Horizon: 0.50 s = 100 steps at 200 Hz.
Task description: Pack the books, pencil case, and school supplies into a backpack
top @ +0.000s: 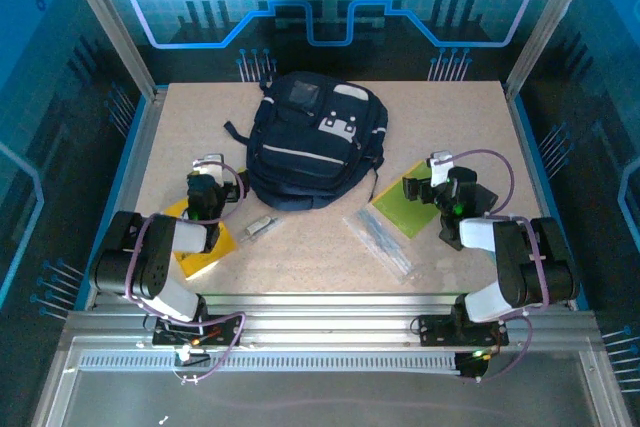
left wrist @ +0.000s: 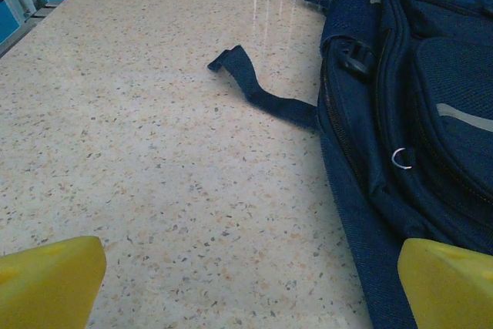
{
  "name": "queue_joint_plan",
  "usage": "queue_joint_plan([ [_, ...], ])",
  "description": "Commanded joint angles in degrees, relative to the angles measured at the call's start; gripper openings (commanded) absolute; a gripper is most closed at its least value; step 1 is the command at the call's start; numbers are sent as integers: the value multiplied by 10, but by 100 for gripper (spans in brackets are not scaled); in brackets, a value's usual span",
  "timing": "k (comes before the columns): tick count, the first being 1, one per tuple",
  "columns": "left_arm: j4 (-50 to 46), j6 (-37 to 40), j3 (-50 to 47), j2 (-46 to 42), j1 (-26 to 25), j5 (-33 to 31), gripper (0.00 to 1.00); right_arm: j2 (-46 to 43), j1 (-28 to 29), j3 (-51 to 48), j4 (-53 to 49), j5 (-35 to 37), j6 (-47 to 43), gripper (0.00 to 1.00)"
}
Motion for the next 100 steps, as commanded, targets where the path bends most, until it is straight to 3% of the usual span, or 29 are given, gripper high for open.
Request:
queue_joint_plan([
  [1,-24,12,7,-55,-19,-46,99,-22,19,59,-88,48,-4,100],
  [22,-91,37,23,-116,-70,-147,99,-26,45,156,-272,115,26,100],
  [36,-171,11,56,-154,-109,-206,99,-22,63,211,-369,129,56,100],
  [50,-326,-64,114,-174,-134,-222,99,-12,84,270,-453,129,87,100],
  [58,-434,-147,156,-176,-146,-243,99,-2,94,306,-501,121,110,100],
  [78,-659,-317,242,-157,-159,-228,99,27,113,379,-593,89,163,100],
  [100,-736,-446,246,-144,-183,-173,99,57,120,429,-637,36,231,100],
])
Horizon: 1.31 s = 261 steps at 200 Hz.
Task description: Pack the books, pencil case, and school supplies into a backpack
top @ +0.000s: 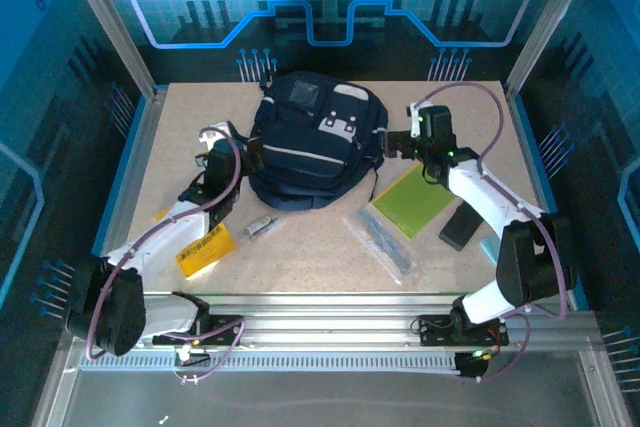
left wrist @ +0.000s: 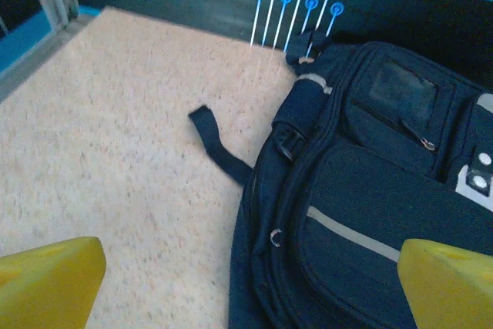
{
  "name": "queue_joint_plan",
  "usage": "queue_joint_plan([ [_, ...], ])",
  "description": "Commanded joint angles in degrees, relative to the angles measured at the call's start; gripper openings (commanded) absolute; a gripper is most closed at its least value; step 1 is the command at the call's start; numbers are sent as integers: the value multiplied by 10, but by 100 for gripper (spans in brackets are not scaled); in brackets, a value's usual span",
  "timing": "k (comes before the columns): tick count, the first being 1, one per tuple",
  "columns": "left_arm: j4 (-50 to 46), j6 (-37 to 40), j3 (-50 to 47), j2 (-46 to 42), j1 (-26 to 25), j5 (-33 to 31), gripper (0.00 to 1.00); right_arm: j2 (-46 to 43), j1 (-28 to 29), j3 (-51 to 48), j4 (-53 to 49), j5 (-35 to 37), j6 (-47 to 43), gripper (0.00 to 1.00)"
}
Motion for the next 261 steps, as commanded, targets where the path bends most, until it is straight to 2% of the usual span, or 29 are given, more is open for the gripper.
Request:
queue_joint_plan([
  [1,-232,-214,-1,16,-27,17,99,40,10,45,-147,-50,105,100],
  [37,-246,-338,-41,21,-85,70,99,104,10,101,-139,-133,152,100],
  [76,-214,-383,-63,47,-110,123,99,204,2,169,-108,-196,172,100],
  [97,-157,-371,-84,63,-108,129,99,256,-10,204,-99,-214,193,98],
  [133,-120,-350,-79,77,-91,129,99,320,-16,239,-57,-271,215,94],
  [159,-79,-360,-88,88,-62,168,99,339,-18,239,-34,-270,228,94],
  [199,-66,-362,-91,97,-51,177,99,368,-31,222,43,-315,277,89],
  [216,-66,-363,-91,99,-51,180,99,377,-29,227,60,-333,283,81],
  [261,-66,-360,-89,89,-45,168,99,355,-29,212,86,-376,298,26],
])
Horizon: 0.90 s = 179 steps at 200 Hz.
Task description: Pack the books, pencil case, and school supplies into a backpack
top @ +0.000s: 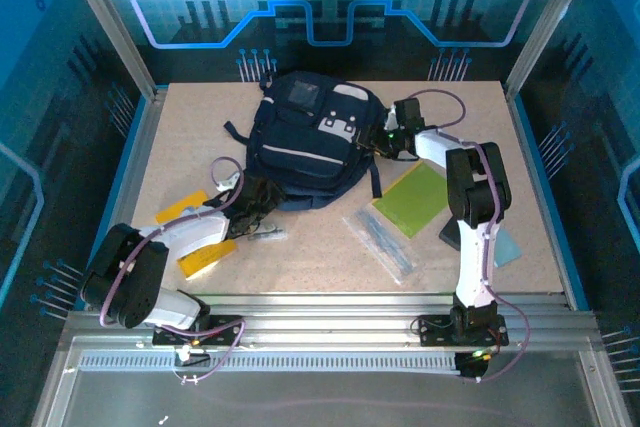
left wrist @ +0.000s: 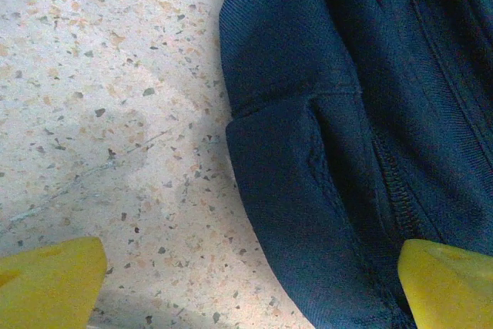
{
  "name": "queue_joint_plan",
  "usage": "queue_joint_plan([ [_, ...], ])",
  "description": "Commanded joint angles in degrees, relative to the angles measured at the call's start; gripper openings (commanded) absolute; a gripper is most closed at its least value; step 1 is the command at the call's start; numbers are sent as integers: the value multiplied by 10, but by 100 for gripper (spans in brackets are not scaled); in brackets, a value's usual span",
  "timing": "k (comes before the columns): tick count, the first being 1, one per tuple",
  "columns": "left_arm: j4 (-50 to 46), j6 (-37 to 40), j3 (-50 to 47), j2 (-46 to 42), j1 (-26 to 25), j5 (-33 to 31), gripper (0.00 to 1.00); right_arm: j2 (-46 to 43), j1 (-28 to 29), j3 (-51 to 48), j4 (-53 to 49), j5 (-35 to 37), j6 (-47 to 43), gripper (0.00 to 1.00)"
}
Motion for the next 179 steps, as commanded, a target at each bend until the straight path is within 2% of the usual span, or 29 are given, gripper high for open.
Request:
queue_joint_plan([
  [1,2,-10,-5,-1,8,6,99,-15,-1,-8,36,-56,11,25],
  [14,12,0,2,2,18,6,99,-40,-2,-23,34,-67,7,10],
  [37,35,23,32,28,40,10,99,-97,-2,-53,22,-87,-8,0],
  [79,85,66,112,116,59,13,99,-195,7,-96,-46,-113,-33,0],
  [116,118,90,180,173,64,16,99,-253,28,-136,-70,-119,-7,0],
  [148,133,139,248,213,70,18,99,-277,47,-175,-34,-90,89,0],
  [179,109,187,307,242,87,61,99,-296,83,-223,55,-11,203,0],
])
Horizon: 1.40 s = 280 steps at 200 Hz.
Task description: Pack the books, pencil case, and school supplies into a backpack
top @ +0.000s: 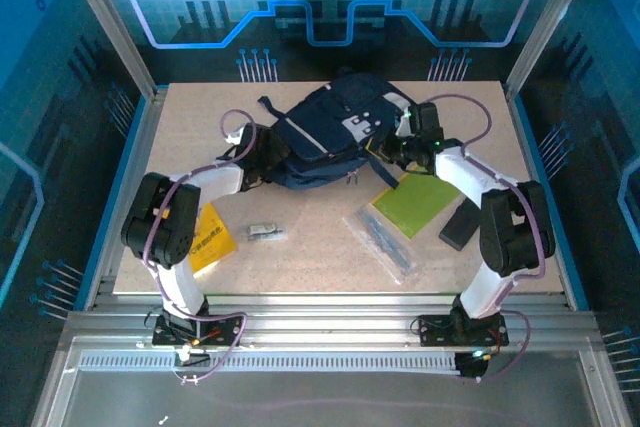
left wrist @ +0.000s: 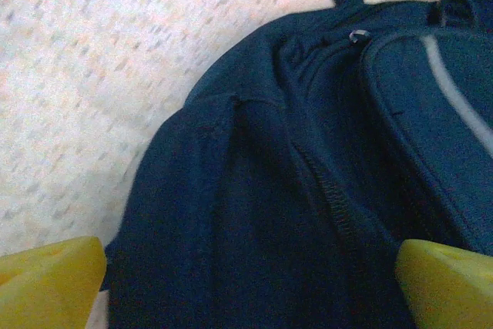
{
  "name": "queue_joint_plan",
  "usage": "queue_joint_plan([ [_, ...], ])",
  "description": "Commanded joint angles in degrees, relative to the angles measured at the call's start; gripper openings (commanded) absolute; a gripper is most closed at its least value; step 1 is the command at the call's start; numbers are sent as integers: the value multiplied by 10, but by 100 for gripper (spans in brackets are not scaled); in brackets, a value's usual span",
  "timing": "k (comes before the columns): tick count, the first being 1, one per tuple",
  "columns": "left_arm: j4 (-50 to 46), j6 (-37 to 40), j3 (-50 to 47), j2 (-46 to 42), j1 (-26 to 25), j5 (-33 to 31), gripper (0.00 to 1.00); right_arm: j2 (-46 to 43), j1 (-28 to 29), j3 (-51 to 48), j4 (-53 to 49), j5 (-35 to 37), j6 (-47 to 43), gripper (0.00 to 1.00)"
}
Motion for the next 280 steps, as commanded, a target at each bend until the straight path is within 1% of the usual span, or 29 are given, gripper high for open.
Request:
queue_joint_plan([
  [1,30,60,59,15,7,56,99,-32,53,-27,63,-15,106,0],
  [20,-11,102,71,-2,14,91,99,-35,66,-45,114,30,172,0],
  [34,-48,142,65,-41,14,114,99,-35,71,-43,132,60,206,0],
  [55,-89,180,27,-120,13,157,99,-31,75,-17,132,87,229,0],
  [79,-126,189,-10,-209,8,221,99,-23,84,25,109,116,238,0],
  [93,-146,197,-20,-245,-14,243,99,-14,89,45,102,128,249,0],
  [119,-164,224,-33,-282,-86,236,97,5,96,71,104,130,280,0],
  [132,-145,214,-47,-284,-114,246,92,13,100,83,104,126,294,0],
  [145,-114,190,-67,-280,-128,259,87,17,102,93,95,124,308,0],
  [168,-19,148,-116,-263,-138,280,80,17,106,109,81,123,302,0],
  [186,40,150,-130,-239,-142,290,76,11,109,121,63,124,288,0],
  [227,125,173,-124,-171,-140,286,73,-4,108,115,61,118,283,0],
  [246,143,186,-109,-146,-136,281,69,-10,108,111,60,116,285,0],
  [280,186,180,-101,-119,-107,288,64,-15,106,111,62,103,281,0],
])
